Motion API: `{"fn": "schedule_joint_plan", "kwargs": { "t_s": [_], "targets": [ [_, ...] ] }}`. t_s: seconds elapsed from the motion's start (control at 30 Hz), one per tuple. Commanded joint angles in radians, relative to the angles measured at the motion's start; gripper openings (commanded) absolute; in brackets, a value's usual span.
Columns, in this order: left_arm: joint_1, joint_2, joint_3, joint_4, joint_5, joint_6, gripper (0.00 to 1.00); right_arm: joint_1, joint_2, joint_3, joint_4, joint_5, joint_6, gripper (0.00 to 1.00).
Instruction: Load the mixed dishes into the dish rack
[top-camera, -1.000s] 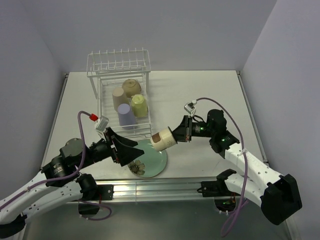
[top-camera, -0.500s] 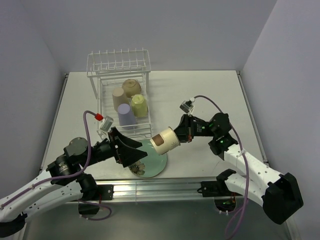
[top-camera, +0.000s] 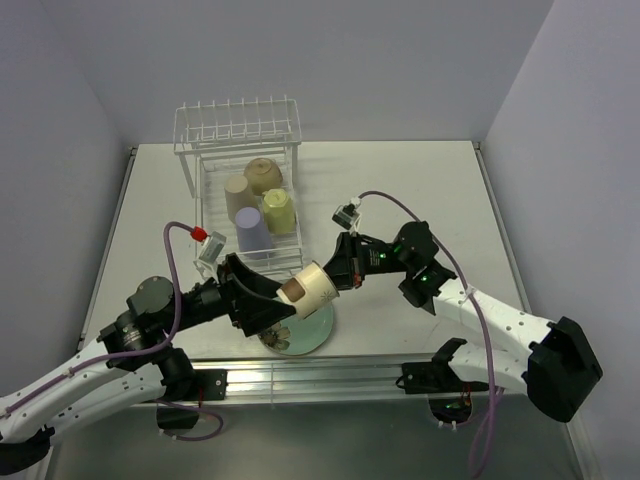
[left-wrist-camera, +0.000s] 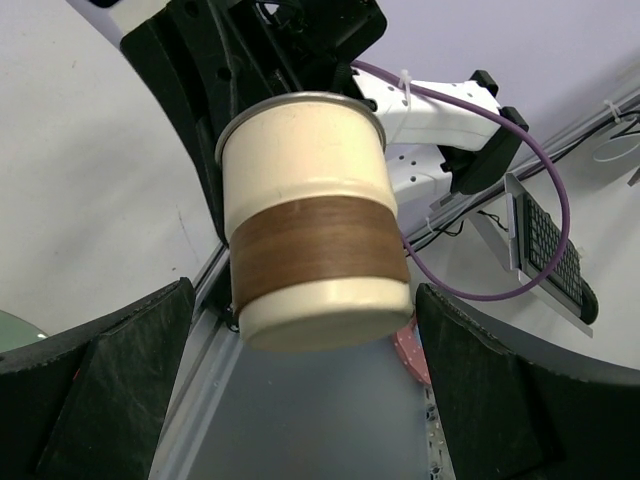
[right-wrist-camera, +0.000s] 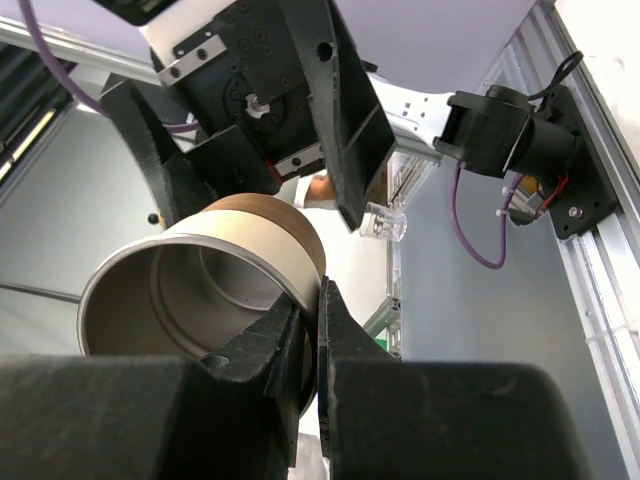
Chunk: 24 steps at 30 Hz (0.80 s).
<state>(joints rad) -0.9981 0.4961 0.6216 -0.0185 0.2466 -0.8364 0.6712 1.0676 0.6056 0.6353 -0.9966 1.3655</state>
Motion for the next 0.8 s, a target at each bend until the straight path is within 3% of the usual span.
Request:
{"fn": "schedule_joint_plan", "kwargs": {
  "t_s": [0.0,0.4,0.57,0.73,0.77],
  "targets": [
    [-0.002,0.001,0.001,0.075,0.033,-0.016,0.99,0.036,0.022,0.069,0.017,0.05,-0.048,0.0],
    [-0.002,-0.025,-0.006,0.051,0.01,-0.027,0.99,0.076,0.084,0.143,-0.06,0.122,-0.121,0.0],
    [-0.002,-0.027,-0.006,0.054,-0.009,-0.029,0.94,0.094,0.094,0.157,-0.094,0.136,-0.148,0.0],
    [-0.002,-0.03,-0.005,0.063,-0.026,-0.03,0.79,0.106,0.106,0.143,-0.052,0.133,-0.126,0.0],
    [-0.002,-0.028,-0.005,0.065,-0.026,-0.03,0.66,0.107,0.107,0.143,-0.049,0.134,-0.128,0.0]
  ]
}}
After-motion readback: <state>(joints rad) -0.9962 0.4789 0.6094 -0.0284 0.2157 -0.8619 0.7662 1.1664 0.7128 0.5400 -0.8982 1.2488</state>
